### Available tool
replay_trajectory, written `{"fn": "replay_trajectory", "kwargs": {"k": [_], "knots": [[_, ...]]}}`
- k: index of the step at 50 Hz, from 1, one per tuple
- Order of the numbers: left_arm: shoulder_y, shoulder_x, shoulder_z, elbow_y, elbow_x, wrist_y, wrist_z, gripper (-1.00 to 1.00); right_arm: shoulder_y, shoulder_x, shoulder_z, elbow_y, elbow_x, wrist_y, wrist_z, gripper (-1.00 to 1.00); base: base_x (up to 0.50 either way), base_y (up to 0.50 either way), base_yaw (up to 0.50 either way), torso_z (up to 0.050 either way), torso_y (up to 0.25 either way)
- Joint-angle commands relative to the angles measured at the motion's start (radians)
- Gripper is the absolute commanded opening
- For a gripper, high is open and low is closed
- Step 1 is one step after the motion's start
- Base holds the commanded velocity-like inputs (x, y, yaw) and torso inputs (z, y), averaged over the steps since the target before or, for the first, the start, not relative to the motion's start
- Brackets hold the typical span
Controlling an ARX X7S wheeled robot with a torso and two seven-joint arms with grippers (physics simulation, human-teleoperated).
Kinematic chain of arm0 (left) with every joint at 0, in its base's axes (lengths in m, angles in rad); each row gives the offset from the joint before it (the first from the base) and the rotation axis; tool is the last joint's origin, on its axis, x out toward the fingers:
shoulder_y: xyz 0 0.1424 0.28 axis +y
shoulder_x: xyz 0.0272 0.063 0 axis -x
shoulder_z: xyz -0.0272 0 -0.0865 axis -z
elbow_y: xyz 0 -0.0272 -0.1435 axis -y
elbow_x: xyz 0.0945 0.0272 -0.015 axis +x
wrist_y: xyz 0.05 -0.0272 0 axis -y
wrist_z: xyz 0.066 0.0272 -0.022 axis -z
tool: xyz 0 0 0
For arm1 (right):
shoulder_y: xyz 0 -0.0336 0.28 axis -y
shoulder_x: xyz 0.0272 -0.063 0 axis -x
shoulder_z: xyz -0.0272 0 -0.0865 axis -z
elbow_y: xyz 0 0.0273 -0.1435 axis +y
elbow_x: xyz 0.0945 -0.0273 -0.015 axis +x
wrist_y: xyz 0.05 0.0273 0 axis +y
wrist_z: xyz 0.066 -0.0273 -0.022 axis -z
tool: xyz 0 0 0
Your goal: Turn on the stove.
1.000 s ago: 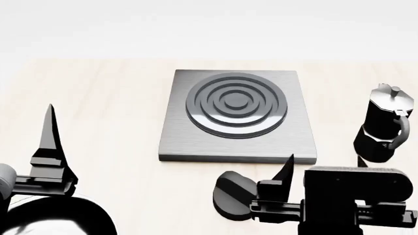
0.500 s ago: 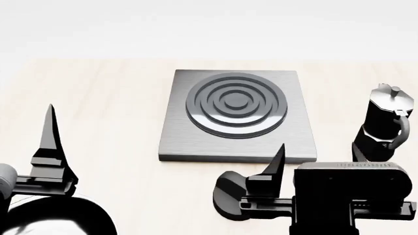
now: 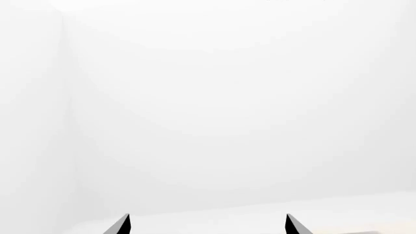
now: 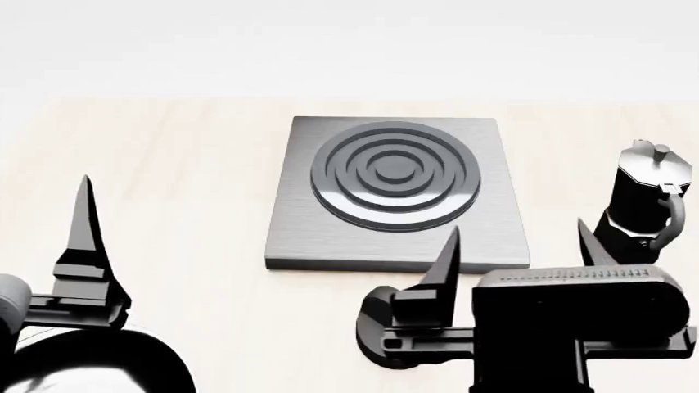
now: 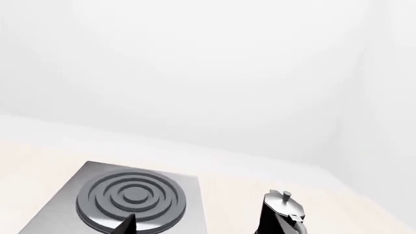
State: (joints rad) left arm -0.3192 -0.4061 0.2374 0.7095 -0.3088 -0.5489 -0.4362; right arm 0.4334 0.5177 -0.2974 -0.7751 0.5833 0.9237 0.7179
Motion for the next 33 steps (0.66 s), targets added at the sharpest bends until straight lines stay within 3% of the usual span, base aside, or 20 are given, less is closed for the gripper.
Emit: {"fn": "replay_trajectory", "kwargs": {"k": [1,33], "knots": [[0.001,0.0,-0.004,0.002,-0.012,0.002,0.0,1.0,0.021,0.004,-0.003,-0.055,0.018,0.036,0.017,1.0,0.0,0.0,0.0,0.0,0.0],[-0.004,-0.003,0.002,-0.003,-0.018,0.006,-0.007,1.0,0.083,0.009,-0.018,-0.164,0.064,0.117,0.067,1.0,0.0,0.0,0.0,0.0,0.0]]}}
